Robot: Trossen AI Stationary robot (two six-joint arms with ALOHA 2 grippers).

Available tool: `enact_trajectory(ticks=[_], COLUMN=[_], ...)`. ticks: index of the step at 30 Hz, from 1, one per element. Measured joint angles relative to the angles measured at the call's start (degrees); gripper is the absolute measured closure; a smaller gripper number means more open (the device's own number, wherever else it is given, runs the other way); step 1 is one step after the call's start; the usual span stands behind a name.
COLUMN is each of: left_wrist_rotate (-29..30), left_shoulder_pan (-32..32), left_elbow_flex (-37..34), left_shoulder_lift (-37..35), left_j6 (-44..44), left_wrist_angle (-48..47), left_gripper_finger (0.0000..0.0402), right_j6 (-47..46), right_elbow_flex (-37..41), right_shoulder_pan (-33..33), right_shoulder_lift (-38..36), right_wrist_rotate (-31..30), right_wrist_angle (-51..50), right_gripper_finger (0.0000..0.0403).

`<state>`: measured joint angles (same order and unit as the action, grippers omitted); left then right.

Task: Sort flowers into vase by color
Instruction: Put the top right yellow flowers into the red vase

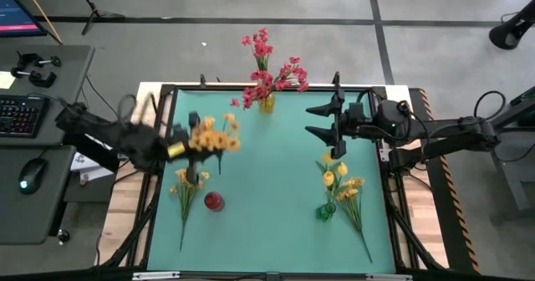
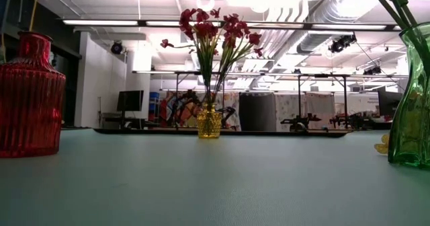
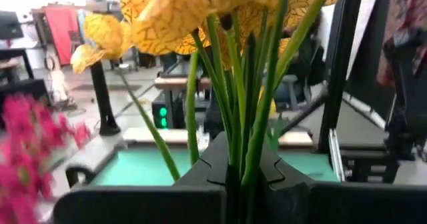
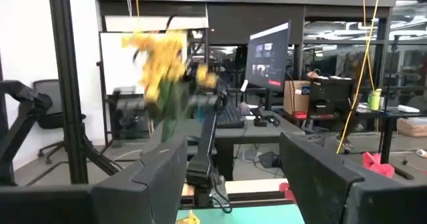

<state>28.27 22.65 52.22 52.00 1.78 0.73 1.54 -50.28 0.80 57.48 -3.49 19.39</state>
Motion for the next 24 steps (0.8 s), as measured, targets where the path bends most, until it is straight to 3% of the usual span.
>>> enact_trajectory(ticks=[7,11,14,19,24], left_wrist_rotate=[10.4,18.8,26.9,33.8,44.6], left_shoulder_pan=[11.7,18.4,23.4,29.7,33.1], left_elbow_flex=[-15.4,-19.8,-20.7,-21.5,-21.5], left_shoulder_lift=[0.1,-0.2,-1.1,-0.5,2.2], left_j6=[-1.7,2.4,4.3,3.1,2.5], left_wrist_angle=[21.2,30.4,30.5,29.9,27.5], left_gripper_finger=[0.0401,0.0402,0.0401,0.0401,0.0401], right_j6=[-0.1,-0.2,-0.2,0.0,0.0], right_elbow_flex=[0.0,0.0,0.0,0.0,0.0], right_shoulder_pan=[0.0,0.0,0.0,0.0,0.0], right_shoulder_lift=[-0.5,-0.6,-0.6,-0.6,-0.6], right_wrist_rotate=[0.0,-0.8,-2.3,-3.6,-3.6], right_wrist_angle=[-1.7,-2.9,-3.9,-4.4,-4.4], right_gripper_finger=[0.0174,0.0174,0.0174,0.0174,0.0174])
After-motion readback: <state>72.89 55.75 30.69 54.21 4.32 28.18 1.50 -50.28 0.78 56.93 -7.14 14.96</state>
